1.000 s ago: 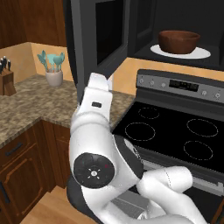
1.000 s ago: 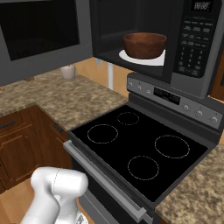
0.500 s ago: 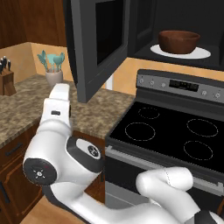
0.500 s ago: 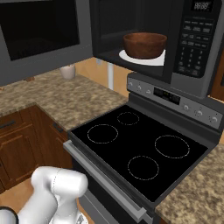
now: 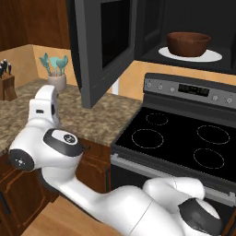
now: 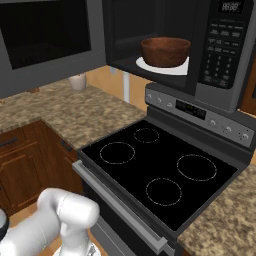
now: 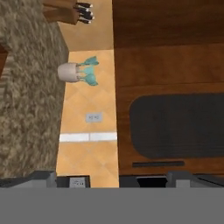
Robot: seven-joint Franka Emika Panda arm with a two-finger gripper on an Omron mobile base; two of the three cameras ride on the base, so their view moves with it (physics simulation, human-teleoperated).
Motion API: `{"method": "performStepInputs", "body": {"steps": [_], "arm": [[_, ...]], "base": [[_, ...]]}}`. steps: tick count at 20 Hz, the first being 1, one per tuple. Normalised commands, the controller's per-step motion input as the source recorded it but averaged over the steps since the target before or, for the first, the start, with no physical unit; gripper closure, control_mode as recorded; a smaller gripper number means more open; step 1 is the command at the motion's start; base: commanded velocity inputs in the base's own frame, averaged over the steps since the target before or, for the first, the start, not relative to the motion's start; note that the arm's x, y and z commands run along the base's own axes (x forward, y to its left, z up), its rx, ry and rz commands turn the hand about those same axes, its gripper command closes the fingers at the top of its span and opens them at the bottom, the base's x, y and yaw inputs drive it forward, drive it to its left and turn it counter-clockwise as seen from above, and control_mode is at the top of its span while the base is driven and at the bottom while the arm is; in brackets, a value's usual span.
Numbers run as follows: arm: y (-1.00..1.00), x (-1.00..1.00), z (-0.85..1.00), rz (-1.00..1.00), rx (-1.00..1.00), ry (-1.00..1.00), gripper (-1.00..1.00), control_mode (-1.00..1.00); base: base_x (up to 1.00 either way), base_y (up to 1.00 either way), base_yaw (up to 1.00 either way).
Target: Pick the bell pepper from the sink and place it in the bowl. Then pick the bowl and place it in the microwave. Then close the microwave door and press the start button.
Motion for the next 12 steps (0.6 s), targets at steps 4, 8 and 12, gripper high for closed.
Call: {"method": "performStepInputs", "body": {"steps": [4,8,12], "arm": [[0.03,0.52,0.0,-0.12,0.0,-0.05,-1.0,-1.0],[-0.09,0.52,0.0,-0.04,0.0,-0.06,-1.0,-1.0],[-0.41,0.69,0.0,0.0,0.02,-0.07,-1.0,-1.0]], "base": [[0.0,0.0,0.0],[0.0,0.0,0.0],[0.0,0.0,0.0]]}}
